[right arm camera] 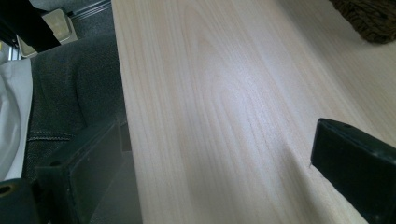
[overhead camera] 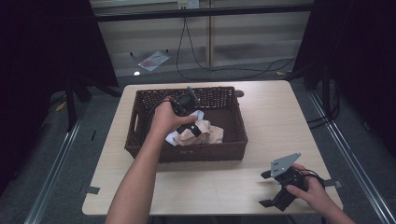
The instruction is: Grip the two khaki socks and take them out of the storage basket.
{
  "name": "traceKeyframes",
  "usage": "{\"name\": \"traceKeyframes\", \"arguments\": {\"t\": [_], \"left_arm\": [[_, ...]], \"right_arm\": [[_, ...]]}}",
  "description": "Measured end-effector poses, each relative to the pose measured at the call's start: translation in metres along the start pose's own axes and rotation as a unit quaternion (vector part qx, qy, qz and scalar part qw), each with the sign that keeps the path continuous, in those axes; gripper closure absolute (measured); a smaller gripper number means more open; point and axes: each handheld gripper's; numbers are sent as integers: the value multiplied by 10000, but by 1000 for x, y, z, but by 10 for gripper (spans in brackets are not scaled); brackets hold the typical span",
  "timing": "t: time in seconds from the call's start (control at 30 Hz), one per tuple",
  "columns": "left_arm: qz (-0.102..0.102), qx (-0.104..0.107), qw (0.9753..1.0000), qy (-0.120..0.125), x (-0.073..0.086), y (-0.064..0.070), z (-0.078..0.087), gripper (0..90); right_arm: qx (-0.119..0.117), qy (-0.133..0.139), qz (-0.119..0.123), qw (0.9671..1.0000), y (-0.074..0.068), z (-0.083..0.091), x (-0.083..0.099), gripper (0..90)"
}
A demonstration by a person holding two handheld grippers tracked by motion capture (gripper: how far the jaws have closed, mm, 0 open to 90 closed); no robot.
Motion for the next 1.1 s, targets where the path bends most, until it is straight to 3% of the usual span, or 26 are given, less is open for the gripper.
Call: {"name": "traceKeyframes", "arguments": {"t": [0.2, 0.53, 0.6, 0.77, 0.93, 0.97, 1.1], "left_arm": [[232, -50, 9997, -26, -4, -3, -12, 59], [38, -316, 9995, -53, 0, -13, -31, 155], [18, -290, 9996, -67, -1, -14, -33, 155], [40, -283, 9996, -56, -1, -16, -42, 156], [97, -327, 9994, -75, 0, -20, -52, 213], [98, -349, 9993, -62, 1, -21, -55, 235], [27, -329, 9993, -154, 2, -21, -56, 553]], "right_arm": [[-7, -11, -32, 10000, 0, 0, 0, 18], [-33, 10, -29, 10000, 0, 0, 0, 18], [-32, 9, -29, 10000, 0, 0, 0, 18], [-42, 14, -9, 10000, 0, -1, -1, 18], [-44, 22, 6, 10000, 0, -1, -1, 18], [-42, 22, 7, 10000, 0, -1, -1, 18], [-45, 17, -6, 10000, -1, 0, 0, 18]]}}
Point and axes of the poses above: each handheld gripper's, and its own axes: z roughly backward along the jaws, x roughly out of its underside, y roughly to its right, and after that the axes turned 3 degrees about -x, right-handed
